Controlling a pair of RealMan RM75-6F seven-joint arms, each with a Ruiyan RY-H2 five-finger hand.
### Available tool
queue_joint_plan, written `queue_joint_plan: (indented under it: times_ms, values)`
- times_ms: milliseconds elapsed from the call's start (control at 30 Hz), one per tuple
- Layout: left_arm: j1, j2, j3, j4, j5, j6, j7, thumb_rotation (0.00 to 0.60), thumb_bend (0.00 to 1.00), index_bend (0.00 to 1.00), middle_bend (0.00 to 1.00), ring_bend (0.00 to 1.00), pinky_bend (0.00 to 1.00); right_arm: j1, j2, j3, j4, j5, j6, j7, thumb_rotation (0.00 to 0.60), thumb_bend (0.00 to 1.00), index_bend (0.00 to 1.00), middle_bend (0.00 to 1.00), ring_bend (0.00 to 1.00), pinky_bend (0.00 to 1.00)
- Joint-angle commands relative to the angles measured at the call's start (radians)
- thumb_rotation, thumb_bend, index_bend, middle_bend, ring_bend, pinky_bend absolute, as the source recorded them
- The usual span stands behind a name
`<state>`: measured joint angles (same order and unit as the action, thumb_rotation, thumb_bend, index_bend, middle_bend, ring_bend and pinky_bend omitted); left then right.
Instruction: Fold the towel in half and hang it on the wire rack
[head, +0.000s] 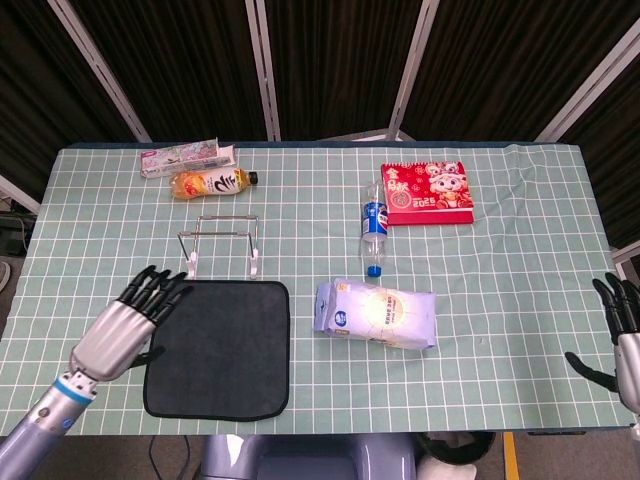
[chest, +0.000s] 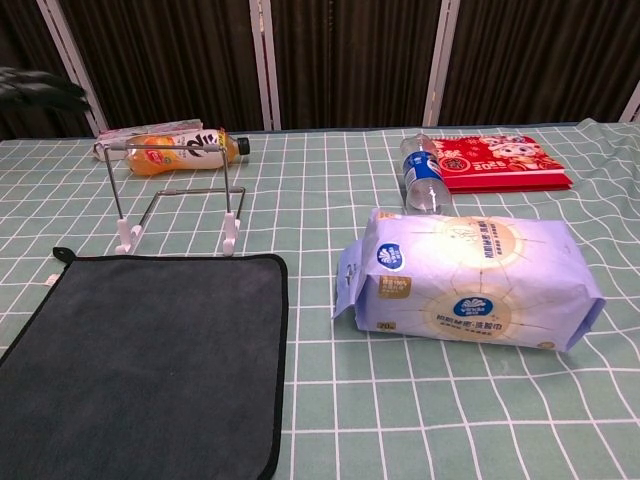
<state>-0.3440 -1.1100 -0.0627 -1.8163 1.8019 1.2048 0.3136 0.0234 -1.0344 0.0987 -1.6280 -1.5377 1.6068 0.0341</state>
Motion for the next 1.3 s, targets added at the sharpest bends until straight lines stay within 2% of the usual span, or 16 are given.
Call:
queue_joint_plan:
  times_ms: [33, 233, 300, 400, 667, 1300]
  values:
    - [-0.157, -0.114, -0.056, 0.02, -0.011, -0.197, 0.108, 0.6, 0.13, 0.19, 0.0, 0.0, 0.0, 0.008, -0.006, 0.007, 0.009, 0.023, -0.02, -0.013, 0.6, 0.0, 0.0, 0.0, 0.0, 0.0]
    - [-0.291, -0.249, -0.076, 0.095, -0.052, -0.371, 0.171, 0.6, 0.25, 0.28, 0.0, 0.0, 0.0, 0.02, -0.017, 0.021, 0.028, 0.081, -0.062, -0.031, 0.6, 0.0, 0.0, 0.0, 0.0, 0.0]
    - [-0.348, -0.324, -0.083, 0.16, -0.074, -0.442, 0.182, 0.6, 0.28, 0.29, 0.0, 0.0, 0.0, 0.021, -0.022, 0.024, 0.034, 0.103, -0.077, -0.037, 0.6, 0.0, 0.0, 0.0, 0.0, 0.0]
    - [-0.394, -0.386, -0.082, 0.221, -0.093, -0.479, 0.187, 0.6, 0.32, 0.3, 0.0, 0.0, 0.0, 0.02, -0.025, 0.026, 0.038, 0.116, -0.081, -0.043, 0.6, 0.0, 0.0, 0.0, 0.0, 0.0]
    - [-0.443, -0.472, -0.054, 0.324, -0.147, -0.51, 0.183, 0.6, 0.38, 0.32, 0.0, 0.0, 0.0, 0.022, -0.026, 0.029, 0.044, 0.127, -0.089, -0.041, 0.6, 0.0, 0.0, 0.0, 0.0, 0.0]
    - [-0.466, -0.536, 0.047, 0.424, -0.16, -0.459, 0.102, 0.6, 0.41, 0.34, 0.0, 0.0, 0.0, 0.018, -0.019, 0.031, 0.045, 0.12, -0.081, -0.019, 0.6, 0.0, 0.0, 0.0, 0.0, 0.0]
